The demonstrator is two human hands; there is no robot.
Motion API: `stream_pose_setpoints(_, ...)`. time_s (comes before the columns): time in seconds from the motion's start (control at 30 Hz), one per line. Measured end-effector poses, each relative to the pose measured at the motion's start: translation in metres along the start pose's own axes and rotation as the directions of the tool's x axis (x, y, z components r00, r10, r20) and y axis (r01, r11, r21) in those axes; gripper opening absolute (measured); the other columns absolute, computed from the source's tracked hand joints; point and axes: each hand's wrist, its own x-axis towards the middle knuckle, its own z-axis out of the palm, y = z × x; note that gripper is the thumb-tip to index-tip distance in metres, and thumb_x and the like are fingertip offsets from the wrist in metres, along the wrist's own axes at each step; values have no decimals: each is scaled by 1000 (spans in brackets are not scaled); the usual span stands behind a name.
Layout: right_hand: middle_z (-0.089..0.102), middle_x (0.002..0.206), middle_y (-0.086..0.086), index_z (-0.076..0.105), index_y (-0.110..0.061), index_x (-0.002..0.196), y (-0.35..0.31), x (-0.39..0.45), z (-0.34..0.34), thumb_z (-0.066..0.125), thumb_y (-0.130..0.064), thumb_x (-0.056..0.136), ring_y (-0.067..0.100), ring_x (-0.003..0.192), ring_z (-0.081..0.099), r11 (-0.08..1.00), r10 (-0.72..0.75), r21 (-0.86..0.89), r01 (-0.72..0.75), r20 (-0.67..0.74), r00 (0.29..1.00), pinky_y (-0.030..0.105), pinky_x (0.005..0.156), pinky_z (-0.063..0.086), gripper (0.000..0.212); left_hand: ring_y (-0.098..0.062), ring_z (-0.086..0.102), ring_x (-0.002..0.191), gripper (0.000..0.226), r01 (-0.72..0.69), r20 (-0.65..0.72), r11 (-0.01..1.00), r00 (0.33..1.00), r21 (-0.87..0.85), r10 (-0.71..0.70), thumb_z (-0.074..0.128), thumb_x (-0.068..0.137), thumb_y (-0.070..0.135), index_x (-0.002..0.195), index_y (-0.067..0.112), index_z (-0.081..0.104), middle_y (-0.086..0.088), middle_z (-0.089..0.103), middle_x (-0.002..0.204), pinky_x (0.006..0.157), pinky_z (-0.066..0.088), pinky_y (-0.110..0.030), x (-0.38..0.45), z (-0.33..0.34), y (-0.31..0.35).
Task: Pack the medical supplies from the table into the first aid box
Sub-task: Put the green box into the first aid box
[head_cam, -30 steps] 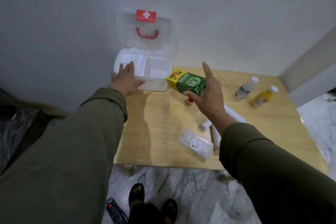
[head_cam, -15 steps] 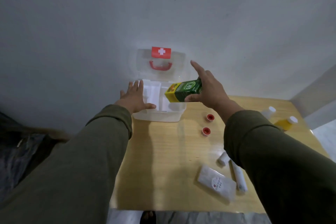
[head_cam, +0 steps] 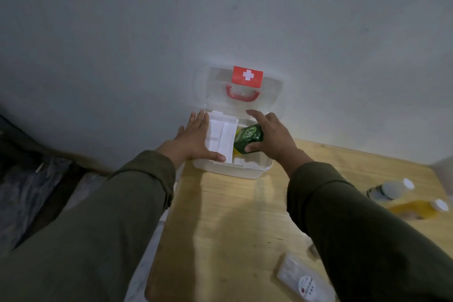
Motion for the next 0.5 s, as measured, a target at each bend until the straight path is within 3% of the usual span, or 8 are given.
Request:
stream_pose_setpoints(0.2,36,130,11,34,-40,140,7,15,5,71,-12,79,32,112,52,996,-79,-42,85,113,990,35,97,45,77,-24,-24,144,133,6,-1,1000,1000,0,-6,70,65,64,146,12,-22,-4,-27,156,116,-2,-51,3,0,0)
stream_pose_setpoints(0.5,39,133,14,43,-31,138,12,23,16,69,-13,82,30,115,51,983,-158,-71,172,173,972,32,103,43,65,-25,-22,144,135,25,-5,1000,1000,17,-25,72,63,63,146,12,-22,-4,-25,157,118,1,-51,3,-2,4)
